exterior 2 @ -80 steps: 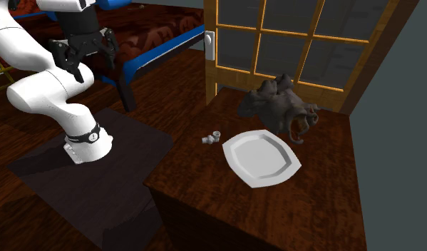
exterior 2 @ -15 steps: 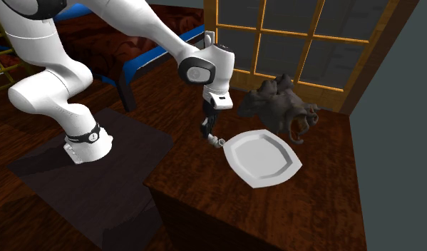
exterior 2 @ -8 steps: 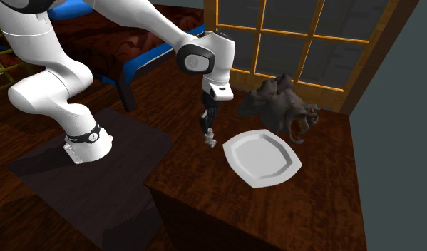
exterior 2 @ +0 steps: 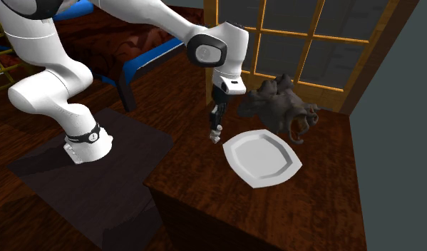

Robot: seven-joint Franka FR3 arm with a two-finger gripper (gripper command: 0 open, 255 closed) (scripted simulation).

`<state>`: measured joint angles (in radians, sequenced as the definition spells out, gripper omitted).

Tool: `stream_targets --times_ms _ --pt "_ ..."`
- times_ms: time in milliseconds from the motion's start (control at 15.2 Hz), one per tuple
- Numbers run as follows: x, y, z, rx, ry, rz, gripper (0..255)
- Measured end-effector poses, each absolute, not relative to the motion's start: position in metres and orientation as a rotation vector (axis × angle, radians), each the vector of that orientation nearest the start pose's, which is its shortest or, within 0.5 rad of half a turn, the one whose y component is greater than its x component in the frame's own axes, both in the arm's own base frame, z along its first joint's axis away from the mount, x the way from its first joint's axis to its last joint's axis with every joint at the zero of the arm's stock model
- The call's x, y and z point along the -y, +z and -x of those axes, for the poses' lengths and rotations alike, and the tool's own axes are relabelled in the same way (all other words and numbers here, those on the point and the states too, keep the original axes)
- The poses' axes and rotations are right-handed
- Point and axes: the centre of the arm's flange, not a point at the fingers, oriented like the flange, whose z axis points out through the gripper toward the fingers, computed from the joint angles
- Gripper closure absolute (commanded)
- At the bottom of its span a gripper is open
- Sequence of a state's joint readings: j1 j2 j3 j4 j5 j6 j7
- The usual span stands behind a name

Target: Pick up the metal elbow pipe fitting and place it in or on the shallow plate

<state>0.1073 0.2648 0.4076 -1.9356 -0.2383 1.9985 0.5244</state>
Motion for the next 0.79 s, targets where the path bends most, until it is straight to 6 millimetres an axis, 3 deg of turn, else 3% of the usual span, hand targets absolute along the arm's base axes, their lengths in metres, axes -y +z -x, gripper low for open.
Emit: stream_targets --times_ms 792 --pt "-0.288 0.348 -0.679 0.176 0.166 3.308 255"
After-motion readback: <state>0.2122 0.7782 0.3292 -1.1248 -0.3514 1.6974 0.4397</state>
